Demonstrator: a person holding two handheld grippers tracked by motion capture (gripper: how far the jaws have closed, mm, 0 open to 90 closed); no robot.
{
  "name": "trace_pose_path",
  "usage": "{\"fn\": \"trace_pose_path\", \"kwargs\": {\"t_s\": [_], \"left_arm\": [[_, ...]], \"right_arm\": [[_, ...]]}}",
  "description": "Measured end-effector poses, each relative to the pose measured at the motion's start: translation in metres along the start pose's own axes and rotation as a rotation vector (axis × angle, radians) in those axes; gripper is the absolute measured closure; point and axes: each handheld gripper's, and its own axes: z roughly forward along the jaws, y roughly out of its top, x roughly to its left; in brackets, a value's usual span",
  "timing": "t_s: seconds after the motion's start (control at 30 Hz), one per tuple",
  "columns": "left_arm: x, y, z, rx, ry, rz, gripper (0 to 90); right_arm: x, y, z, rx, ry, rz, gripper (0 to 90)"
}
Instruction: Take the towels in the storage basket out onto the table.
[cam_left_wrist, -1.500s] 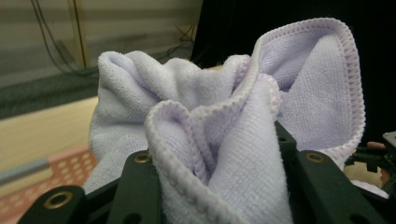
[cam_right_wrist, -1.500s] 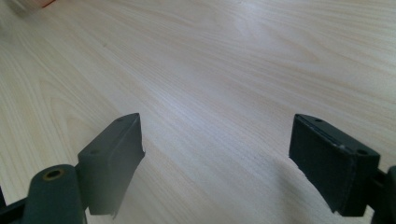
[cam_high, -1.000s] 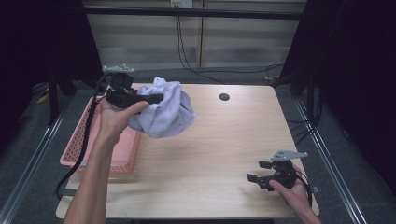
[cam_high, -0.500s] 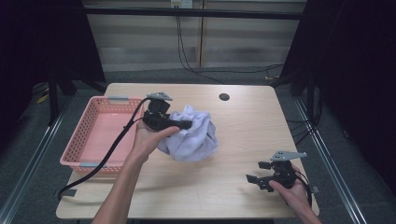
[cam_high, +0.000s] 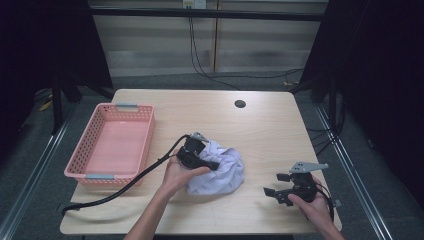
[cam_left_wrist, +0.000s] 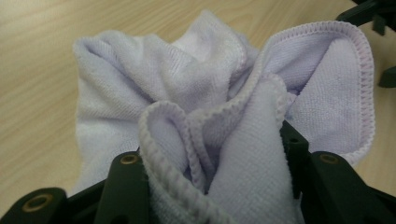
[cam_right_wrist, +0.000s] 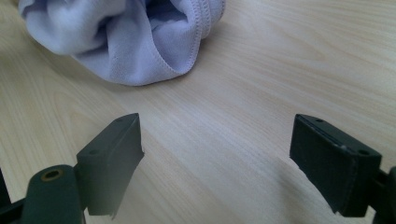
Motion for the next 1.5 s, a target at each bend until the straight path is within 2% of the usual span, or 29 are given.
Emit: {"fn": "trace_pose_path", "kwargs": {"t_s": [0.03,0.07,0.1,0.13,0.27,0.33,0.37,0.47,0.53,0.57,0.6,0.67,0.77,0.83,0.9,0.93,0.97,1.0,1.03,1.1,1.13,1.17,1.2,1.23,1.3,1.43,1.5], "left_arm": [[0.002,-0.005,0.003,-0.011,-0.003,-0.015,50.5],[0.003,-0.009,0.004,-0.024,0.002,-0.01,49.2],[0.004,-0.012,0.004,-0.056,-0.002,-0.01,43.4],[0.003,-0.013,0.003,-0.064,-0.004,-0.001,39.3],[0.002,-0.011,0.001,-0.072,-0.028,-0.001,22.0],[0.001,-0.01,-0.005,-0.074,-0.024,0.004,21.1],[0.0,-0.008,-0.009,-0.069,-0.026,0.016,16.9],[0.0,-0.007,-0.016,-0.074,-0.012,0.008,16.8],[0.001,-0.008,-0.031,-0.105,-0.038,0.014,16.0],[0.003,-0.009,-0.035,-0.109,-0.034,0.012,16.2],[0.004,-0.01,-0.04,-0.108,-0.012,0.005,16.1],[0.005,-0.013,-0.045,-0.127,-0.007,-0.01,16.0],[0.005,-0.025,-0.063,-0.148,0.013,-0.006,16.2],[0.003,-0.031,-0.07,-0.152,0.02,0.007,21.1],[0.001,-0.038,-0.076,-0.164,0.024,0.018,32.7],[0.001,-0.038,-0.076,-0.164,0.024,0.018,37.0],[0.0,-0.045,-0.078,-0.158,0.044,0.018,40.0],[0.0,-0.045,-0.078,-0.158,0.044,0.018,46.1],[0.003,-0.052,-0.076,-0.142,0.038,0.021,53.1],[0.005,-0.058,-0.073,-0.143,0.053,0.018,56.4],[0.007,-0.065,-0.067,-0.127,0.029,0.008,74.5],[0.008,-0.069,-0.062,-0.118,0.009,0.003,79.1],[0.008,-0.069,-0.062,-0.118,0.009,0.003,84.1],[0.003,-0.073,-0.056,-0.069,-0.026,0.018,85.3],[-0.004,-0.077,-0.051,-0.058,-0.085,0.011,85.4],[-0.014,-0.084,-0.043,-0.037,-0.123,-0.022,84.9],[-0.017,-0.083,-0.042,-0.03,-0.118,-0.01,83.7]], "right_arm": [[0.0,0.0,0.0,0.001,0.001,0.0,16.3],[0.0,0.0,0.001,0.0,0.001,-0.004,16.4],[0.0,0.0,0.001,0.0,0.004,-0.005,16.4],[0.0,0.0,0.002,0.001,0.005,-0.006,16.4],[0.002,0.001,0.003,-0.001,0.007,-0.003,16.3],[0.003,0.002,0.003,-0.002,0.011,-0.002,16.4],[0.003,0.003,0.003,-0.006,0.008,-0.004,16.3],[0.003,0.004,0.002,-0.01,0.011,-0.006,16.3],[0.005,0.01,0.0,-0.034,0.019,-0.012,16.4],[0.007,0.013,0.0,-0.038,0.021,-0.012,16.4],[0.008,0.016,-0.001,-0.045,0.027,-0.022,16.5],[0.01,0.019,-0.001,-0.047,0.033,-0.031,17.7],[0.019,0.038,0.0,-0.076,0.068,-0.079,24.9],[0.021,0.048,0.004,-0.087,0.078,-0.092,28.1],[0.023,0.061,0.011,-0.094,0.092,-0.103,30.7],[0.025,0.066,0.016,-0.098,0.098,-0.102,32.1],[0.027,0.072,0.022,-0.095,0.103,-0.11,34.0],[0.027,0.072,0.022,-0.095,0.103,-0.11,34.0],[0.036,0.082,0.031,-0.1,0.115,-0.133,40.9],[0.04,0.085,0.034,-0.106,0.126,-0.136,44.0],[0.051,0.092,0.041,-0.103,0.164,-0.159,51.8],[0.055,0.094,0.044,-0.101,0.172,-0.165,54.1],[0.055,0.094,0.044,-0.101,0.172,-0.165,54.1],[0.065,0.099,0.052,-0.09,0.206,-0.183,58.5],[0.072,0.1,0.06,-0.082,0.221,-0.191,54.2],[0.084,0.1,0.075,-0.058,0.283,-0.216,41.8],[0.087,0.099,0.079,-0.041,0.281,-0.229,41.2]]}}
